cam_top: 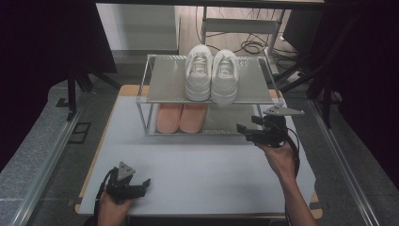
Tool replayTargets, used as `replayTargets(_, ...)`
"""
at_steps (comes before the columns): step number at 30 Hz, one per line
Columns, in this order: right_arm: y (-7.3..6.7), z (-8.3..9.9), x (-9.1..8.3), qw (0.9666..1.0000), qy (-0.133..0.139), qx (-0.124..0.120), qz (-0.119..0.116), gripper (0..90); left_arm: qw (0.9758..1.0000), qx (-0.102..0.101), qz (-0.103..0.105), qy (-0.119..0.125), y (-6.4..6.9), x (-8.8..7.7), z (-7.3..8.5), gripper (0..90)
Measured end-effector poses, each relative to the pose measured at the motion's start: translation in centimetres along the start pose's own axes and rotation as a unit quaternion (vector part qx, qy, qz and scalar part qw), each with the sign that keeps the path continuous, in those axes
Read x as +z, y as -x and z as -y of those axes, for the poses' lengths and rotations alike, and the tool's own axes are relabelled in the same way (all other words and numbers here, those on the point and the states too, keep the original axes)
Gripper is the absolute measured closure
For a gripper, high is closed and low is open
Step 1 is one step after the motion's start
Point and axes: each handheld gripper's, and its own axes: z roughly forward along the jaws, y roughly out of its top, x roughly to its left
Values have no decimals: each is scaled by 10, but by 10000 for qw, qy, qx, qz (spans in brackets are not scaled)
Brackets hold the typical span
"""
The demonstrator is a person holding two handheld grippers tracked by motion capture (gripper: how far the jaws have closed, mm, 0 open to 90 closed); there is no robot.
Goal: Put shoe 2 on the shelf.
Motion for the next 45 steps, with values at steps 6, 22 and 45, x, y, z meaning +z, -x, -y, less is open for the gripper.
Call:
replayTargets(6, 1, 17, -11, 9995, -81, -295, 62, 151, 10000, 14, 6, -15, 0, 0, 0, 149)
replayTargets(22, 15, 78, -40, 9967, -415, -594, 377, 12, 10000, -14, 23, -29, -1, 0, 0, 150)
replayTargets(45, 29, 177, 0, 9908, -1197, -244, 577, 6, 10000, -27, 30, -40, -1, 0, 0, 150)
